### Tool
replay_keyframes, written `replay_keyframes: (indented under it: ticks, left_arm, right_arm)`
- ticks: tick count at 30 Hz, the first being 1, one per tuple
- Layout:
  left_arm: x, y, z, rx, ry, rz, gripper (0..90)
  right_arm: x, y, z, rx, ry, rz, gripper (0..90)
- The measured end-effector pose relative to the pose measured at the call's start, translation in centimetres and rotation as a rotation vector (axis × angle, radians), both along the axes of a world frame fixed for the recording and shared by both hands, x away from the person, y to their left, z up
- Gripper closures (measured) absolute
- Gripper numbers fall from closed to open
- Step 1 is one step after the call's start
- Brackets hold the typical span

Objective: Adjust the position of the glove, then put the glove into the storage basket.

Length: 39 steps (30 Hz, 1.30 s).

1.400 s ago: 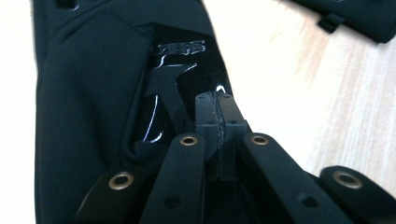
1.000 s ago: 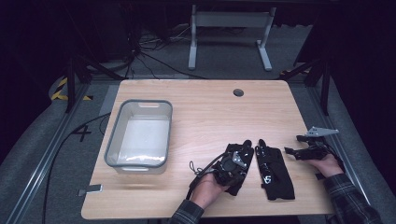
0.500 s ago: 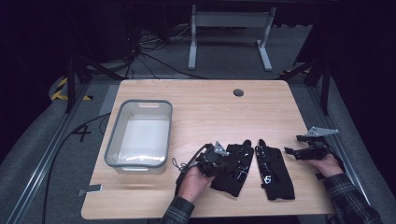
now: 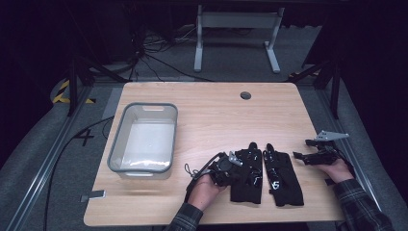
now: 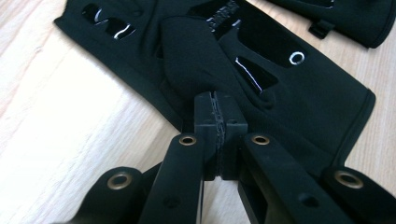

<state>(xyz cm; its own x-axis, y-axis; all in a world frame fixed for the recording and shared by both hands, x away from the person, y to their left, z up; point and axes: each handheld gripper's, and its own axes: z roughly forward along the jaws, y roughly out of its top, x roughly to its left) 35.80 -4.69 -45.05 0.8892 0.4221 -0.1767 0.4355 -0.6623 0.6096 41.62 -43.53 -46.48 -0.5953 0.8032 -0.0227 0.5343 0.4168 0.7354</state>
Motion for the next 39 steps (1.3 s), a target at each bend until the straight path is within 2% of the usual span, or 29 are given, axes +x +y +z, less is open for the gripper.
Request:
replay_keyframes:
  ticks: [7, 13, 20, 22, 25, 29, 34, 35, 39]
  left_arm:
    - [-0.4, -0.7, 0.0, -0.006, -0.008, -0.020, 88.9]
    - [-0.2, 0.0, 0.4, -0.024, -0.021, 0.005, 85.0]
    - [0.1, 0.6, 0.6, -0.032, -0.033, 0.037, 64.9]
    - [0.1, 0.6, 0.5, -0.031, -0.036, 0.046, 62.5]
    - [0.2, 0.8, 0.5, -0.031, -0.040, 0.053, 55.3]
    - [0.2, 1.1, 0.5, -0.039, -0.043, 0.065, 48.4]
    - [0.3, 1.5, 0.5, -0.046, -0.040, 0.087, 38.7]
    - [0.3, 1.5, 0.5, -0.043, -0.044, 0.091, 35.7]
    - [0.3, 1.5, 0.3, -0.043, -0.042, 0.096, 30.5]
  right_arm:
    - [0.0, 0.0, 0.0, 0.000, 0.000, 0.000, 15.1]
    - [0.0, 0.0, 0.0, -0.001, -0.001, 0.001, 15.4]
    - [-0.2, 0.3, 0.3, -0.016, 0.011, 0.013, 21.8]
    - [-0.3, 0.3, 0.4, -0.017, 0.012, 0.016, 22.7]
    - [-1.0, 0.5, 0.9, -0.002, 0.012, 0.033, 28.8]
    - [-2.0, 1.0, 1.7, 0.025, 0.017, 0.077, 41.4]
    - [-3.8, 1.6, 2.6, 0.059, 0.019, 0.150, 66.0]
    - [-4.4, 1.8, 2.7, 0.067, 0.022, 0.180, 72.4]
    - [-5.6, 2.3, 2.7, 0.077, 0.045, 0.228, 84.2]
